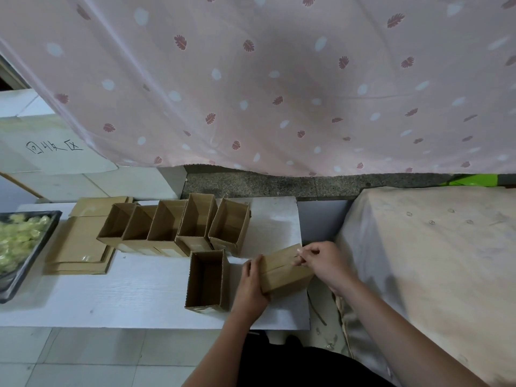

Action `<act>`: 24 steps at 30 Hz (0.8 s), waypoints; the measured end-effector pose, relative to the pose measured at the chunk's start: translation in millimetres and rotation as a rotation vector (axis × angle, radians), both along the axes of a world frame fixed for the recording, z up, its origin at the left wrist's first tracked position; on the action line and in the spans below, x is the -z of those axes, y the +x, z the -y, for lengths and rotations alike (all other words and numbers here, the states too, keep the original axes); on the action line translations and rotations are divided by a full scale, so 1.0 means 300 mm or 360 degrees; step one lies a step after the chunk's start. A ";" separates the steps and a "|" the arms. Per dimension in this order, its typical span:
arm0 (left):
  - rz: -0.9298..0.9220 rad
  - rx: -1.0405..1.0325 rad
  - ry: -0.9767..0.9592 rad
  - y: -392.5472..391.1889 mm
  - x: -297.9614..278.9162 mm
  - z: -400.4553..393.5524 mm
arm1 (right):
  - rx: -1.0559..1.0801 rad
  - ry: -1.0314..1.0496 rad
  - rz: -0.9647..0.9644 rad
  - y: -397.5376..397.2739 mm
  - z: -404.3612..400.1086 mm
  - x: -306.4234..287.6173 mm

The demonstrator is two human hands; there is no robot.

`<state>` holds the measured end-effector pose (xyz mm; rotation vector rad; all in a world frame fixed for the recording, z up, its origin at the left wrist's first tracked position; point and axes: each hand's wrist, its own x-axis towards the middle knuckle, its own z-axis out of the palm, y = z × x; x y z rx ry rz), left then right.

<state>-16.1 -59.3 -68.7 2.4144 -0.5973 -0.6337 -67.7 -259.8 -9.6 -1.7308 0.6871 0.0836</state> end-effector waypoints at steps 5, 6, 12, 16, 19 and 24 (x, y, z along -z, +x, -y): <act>0.0081 0.0048 0.0215 0.008 -0.002 -0.011 | -0.0212 -0.0409 -0.0041 0.001 0.023 0.002; 0.0173 0.0096 0.0306 0.007 -0.001 -0.005 | -0.0248 -0.0441 -0.0036 0.004 0.024 0.006; 0.0462 0.0417 0.0589 -0.029 0.003 0.062 | -0.0252 -0.0429 -0.0124 0.017 0.010 0.014; 0.0546 0.0429 0.0622 -0.034 0.014 0.088 | -0.0146 -0.0143 -0.0198 0.014 0.004 0.023; 0.0502 0.0440 0.0631 -0.034 0.019 0.104 | -0.0021 0.0524 -0.0287 0.018 -0.012 0.023; 0.0479 0.0442 0.0694 -0.044 0.027 0.120 | 0.0006 0.1133 -0.0275 0.017 -0.030 0.016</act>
